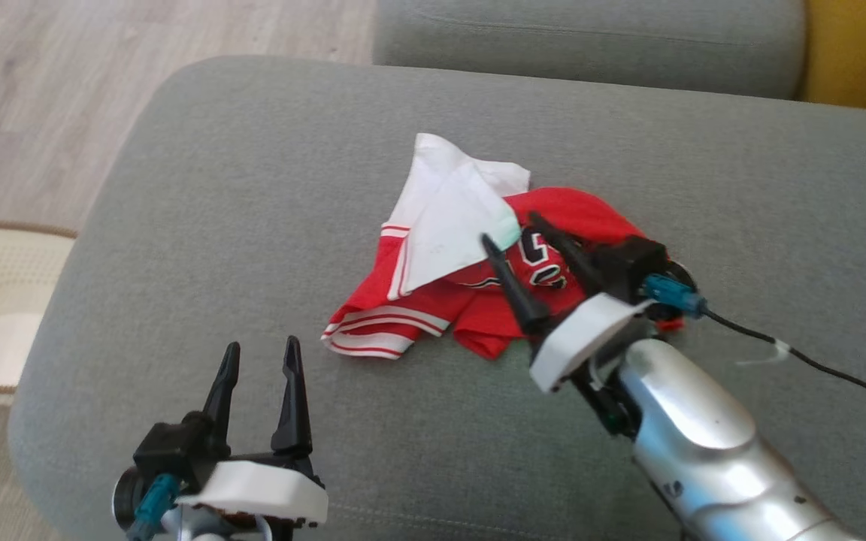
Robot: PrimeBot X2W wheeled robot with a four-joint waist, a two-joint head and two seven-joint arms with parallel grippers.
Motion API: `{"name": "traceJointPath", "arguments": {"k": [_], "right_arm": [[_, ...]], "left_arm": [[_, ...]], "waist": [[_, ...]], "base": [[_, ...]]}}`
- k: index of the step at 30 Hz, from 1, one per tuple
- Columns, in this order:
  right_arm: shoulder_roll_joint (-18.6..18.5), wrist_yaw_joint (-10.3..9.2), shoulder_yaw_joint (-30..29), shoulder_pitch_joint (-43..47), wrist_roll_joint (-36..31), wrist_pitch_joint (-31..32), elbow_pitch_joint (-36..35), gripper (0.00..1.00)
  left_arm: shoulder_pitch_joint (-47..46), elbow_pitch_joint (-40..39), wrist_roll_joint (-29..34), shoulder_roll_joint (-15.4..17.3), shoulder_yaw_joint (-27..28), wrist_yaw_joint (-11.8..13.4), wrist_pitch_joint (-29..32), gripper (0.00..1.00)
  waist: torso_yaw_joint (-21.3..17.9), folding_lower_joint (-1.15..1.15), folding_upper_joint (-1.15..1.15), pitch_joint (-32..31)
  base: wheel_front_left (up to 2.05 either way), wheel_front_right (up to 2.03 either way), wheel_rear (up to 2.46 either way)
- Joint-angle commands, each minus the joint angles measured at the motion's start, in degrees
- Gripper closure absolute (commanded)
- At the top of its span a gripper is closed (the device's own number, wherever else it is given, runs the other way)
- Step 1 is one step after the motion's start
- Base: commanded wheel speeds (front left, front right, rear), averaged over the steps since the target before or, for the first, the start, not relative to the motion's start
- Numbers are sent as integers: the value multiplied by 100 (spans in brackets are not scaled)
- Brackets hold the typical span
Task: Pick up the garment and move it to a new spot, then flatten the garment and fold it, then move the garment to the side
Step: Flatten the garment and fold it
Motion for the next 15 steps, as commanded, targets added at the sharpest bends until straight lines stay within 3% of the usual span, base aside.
{"name": "traceJointPath", "arguments": {"k": [1, 7, 15], "right_arm": [[119, 37, -88, -44, -146, -89, -54, 0], [119, 37, -531, -210, -1005, -75, 527, 0], [119, 37, -814, -483, -1969, -96, 1107, 0]], "left_arm": [[-99, -210, 69, -36, 210, -1, -70, 0], [-158, -249, 66, -36, 173, -14, -70, 0], [-333, -161, 65, -36, 146, -62, -70, 0]], "waist": [[-71, 0, 0, 4], [-110, 0, 0, 156], [223, 0, 0, 420]], "base": [[0, 0, 0], [0, 0, 0], [0, 0, 0]]}}
